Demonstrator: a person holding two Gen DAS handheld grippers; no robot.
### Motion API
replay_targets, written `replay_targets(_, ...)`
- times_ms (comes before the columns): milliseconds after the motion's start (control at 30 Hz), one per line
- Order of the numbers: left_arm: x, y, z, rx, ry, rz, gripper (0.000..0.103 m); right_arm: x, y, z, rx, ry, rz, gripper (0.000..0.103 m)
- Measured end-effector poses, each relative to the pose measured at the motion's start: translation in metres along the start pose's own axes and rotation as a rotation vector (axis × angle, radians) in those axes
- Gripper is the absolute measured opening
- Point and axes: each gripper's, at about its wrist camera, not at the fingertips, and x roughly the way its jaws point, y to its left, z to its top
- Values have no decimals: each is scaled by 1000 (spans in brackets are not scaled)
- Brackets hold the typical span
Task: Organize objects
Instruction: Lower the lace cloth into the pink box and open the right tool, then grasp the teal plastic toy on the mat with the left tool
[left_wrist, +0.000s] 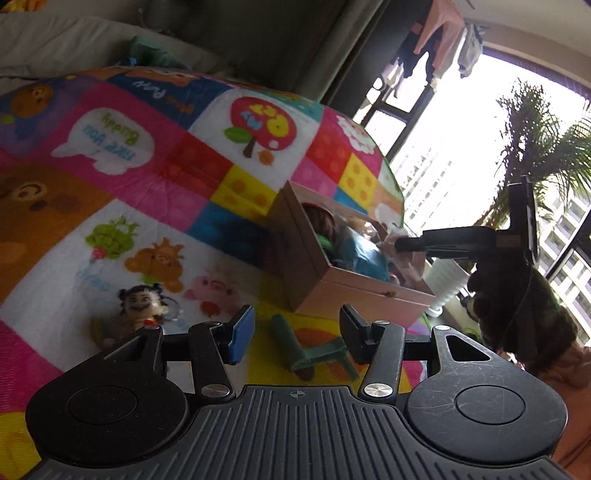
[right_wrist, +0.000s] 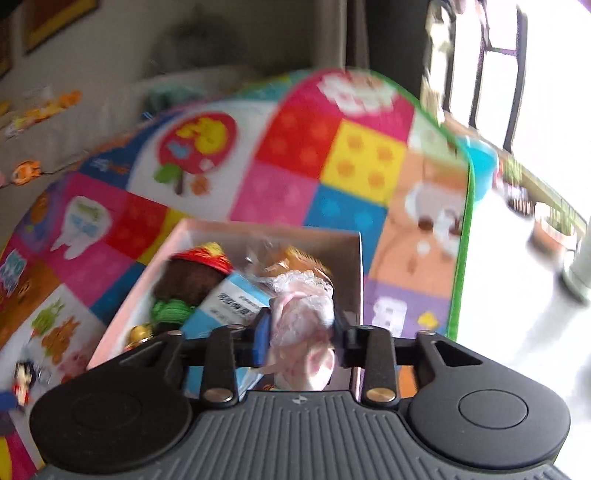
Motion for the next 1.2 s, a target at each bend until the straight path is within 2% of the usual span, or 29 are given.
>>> replay_targets(133, -6, 15, -2, -24, -19, 5, 55, -15, -11, 6, 45, -63, 2, 52)
replay_targets(233, -7, 23, -4, -50, -30, -4, 55, -29, -17, 11, 81, -87, 28, 51)
replay_targets(267, -7, 24, -4, -57, -32, -6, 55, -30, -18, 11, 84, -85, 32, 49)
replay_targets(333, -6, 27, -6, -64, -30, -12, 55, -21, -15, 9, 68, -44, 31, 27)
replay_targets(400, -5, 29, -7, -67, -27, -15, 55, -1, -11, 5, 62, 35, 8, 17)
replay_targets(500, -8, 32, -8, -69, -30, -10, 55, 26, -4, -6, 58, 122, 11, 17)
replay_targets(700, -13, 42, -7, -86, -47, 32, 55, 47, 22, -15, 22, 184, 81, 14)
replay_targets(800, -15, 42, -6, -89, -46, 46, 55, 54, 22, -15, 30, 194, 91, 13)
replay_targets(867, -18, 41, -5, -80, -47, 52, 55, 49, 14, -14, 63, 202, 130, 14)
replay_targets(967, -22, 41, -4, -77, -54, 71, 55, 25, 0, -16, 97, 174, 186, 23)
replay_targets(1033, -22, 42, -3, -79, -57, 88, 55, -3, -6, -22, 87, 102, 182, 45)
replay_targets(1100, -21, 41, -2, -76, -56, 113, 55, -26, -8, -31, 69, 37, 182, 59)
replay_targets(1167, -21, 35, -2, -46, -57, 152, 55, -46, -4, -46, 28, -25, 173, 68)
replay_targets(1200, -20, 30, -3, -16, -56, 171, 55, -53, -1, -53, 8, -47, 170, 77)
